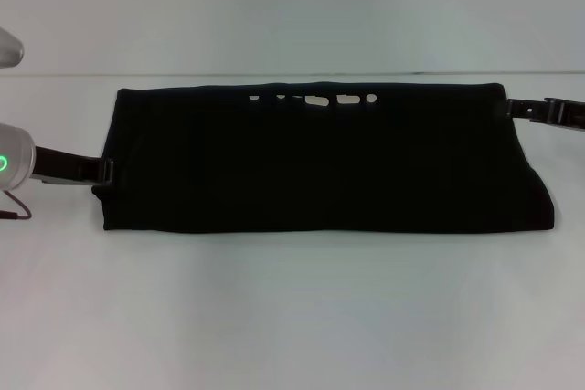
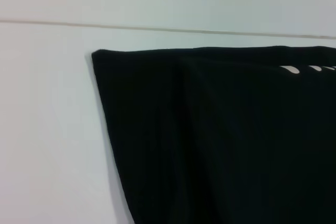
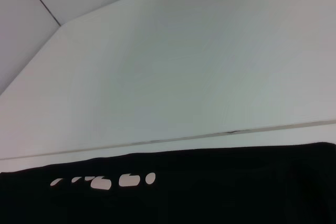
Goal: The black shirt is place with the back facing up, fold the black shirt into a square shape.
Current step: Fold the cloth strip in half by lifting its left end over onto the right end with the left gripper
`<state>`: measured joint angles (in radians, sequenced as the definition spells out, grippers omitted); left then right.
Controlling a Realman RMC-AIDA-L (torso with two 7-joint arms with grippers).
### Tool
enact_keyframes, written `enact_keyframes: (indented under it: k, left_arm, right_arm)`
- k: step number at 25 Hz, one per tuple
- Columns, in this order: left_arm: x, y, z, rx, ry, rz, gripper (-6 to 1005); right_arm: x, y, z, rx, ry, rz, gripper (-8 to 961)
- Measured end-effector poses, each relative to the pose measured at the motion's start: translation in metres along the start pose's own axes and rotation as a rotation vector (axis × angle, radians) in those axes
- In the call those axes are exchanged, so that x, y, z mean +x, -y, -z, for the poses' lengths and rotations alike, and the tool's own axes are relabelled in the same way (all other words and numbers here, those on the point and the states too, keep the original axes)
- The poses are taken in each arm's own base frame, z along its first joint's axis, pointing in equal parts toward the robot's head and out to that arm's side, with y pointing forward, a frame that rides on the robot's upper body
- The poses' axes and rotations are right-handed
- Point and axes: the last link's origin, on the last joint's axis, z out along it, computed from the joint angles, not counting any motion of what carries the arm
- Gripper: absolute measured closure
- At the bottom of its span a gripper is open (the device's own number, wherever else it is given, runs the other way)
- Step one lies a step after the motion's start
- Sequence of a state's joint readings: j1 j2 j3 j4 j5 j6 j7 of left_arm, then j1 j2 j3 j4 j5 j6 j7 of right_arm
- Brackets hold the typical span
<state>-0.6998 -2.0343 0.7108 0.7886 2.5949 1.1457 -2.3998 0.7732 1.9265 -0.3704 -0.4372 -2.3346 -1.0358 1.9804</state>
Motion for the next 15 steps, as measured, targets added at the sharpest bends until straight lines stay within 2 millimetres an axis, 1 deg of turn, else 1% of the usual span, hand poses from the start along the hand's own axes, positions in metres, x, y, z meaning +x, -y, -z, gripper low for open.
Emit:
enact_keyframes:
  k: [5, 8, 10, 13, 15]
  left_arm:
    - [-0.002, 0.003, 0.003, -0.014, -0.002, 0.038, 865]
    - [-0.005, 0.011, 0.007, -0.009, -0.027, 0.084, 854]
    - [-0.008, 0.021, 0.012, 0.003, -0.055, 0.126, 847]
    - [-0.012, 0.034, 0.021, 0.002, -0.092, 0.201, 733]
    - [-0.015, 0.037, 0.026, -0.011, -0.091, 0.221, 656]
  right_arm:
    - [0.000, 0.000, 0.000, 0.001, -0.001, 0.000, 135]
    - [0.002, 0.001, 0.001, -0.001, -0.003, 0.000, 135]
    - [0.002, 0.002, 0.002, 0.001, -0.003, 0.000, 135]
    - [0.003, 0.004, 0.003, 0.005, -0.002, 0.001, 135]
    - [0.003, 0.006, 0.005, 0.009, -0.002, -0.001, 135]
